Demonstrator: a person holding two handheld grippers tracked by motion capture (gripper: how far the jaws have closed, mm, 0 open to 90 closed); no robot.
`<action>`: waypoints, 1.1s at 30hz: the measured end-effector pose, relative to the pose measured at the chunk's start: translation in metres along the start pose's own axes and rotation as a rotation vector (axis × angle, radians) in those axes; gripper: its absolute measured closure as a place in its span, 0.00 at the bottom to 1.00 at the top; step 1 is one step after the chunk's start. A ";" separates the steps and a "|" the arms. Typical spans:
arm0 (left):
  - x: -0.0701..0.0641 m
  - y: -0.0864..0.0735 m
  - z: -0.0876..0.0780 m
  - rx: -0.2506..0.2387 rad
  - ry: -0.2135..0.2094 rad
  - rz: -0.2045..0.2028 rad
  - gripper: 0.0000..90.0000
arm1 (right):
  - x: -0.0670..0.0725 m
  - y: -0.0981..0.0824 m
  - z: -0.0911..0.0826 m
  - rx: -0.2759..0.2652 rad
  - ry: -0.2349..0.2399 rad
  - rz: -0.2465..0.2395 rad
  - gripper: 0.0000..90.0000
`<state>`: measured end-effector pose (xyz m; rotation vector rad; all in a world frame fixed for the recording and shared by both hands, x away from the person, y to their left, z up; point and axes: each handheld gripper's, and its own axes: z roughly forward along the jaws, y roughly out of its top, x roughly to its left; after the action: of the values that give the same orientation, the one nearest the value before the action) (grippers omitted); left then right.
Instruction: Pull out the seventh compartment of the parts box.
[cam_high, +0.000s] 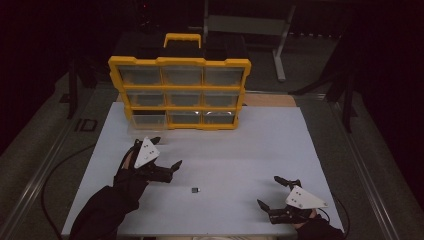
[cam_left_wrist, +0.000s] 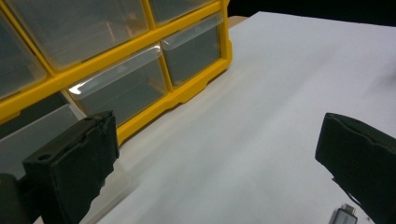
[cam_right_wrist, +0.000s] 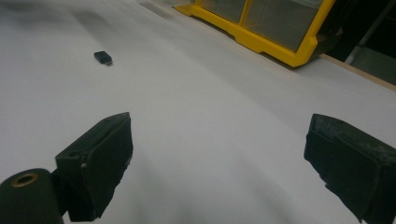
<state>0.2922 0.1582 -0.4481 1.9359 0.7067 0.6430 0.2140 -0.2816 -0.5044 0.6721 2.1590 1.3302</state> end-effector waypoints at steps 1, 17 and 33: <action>-0.001 -0.002 -0.001 0.003 0.005 0.002 0.00 | 0.000 0.000 0.000 0.000 -0.001 -0.001 0.09; -0.010 -0.034 -0.006 0.021 0.020 -0.022 0.00 | 0.001 0.000 0.001 0.001 0.003 -0.004 0.09; -0.014 -0.057 -0.014 0.066 0.050 -0.030 0.00 | 0.002 0.000 0.001 0.004 0.003 -0.003 0.09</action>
<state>0.2614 0.1788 -0.4952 1.9719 0.7962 0.6592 0.2133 -0.2797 -0.5047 0.6681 2.1647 1.3266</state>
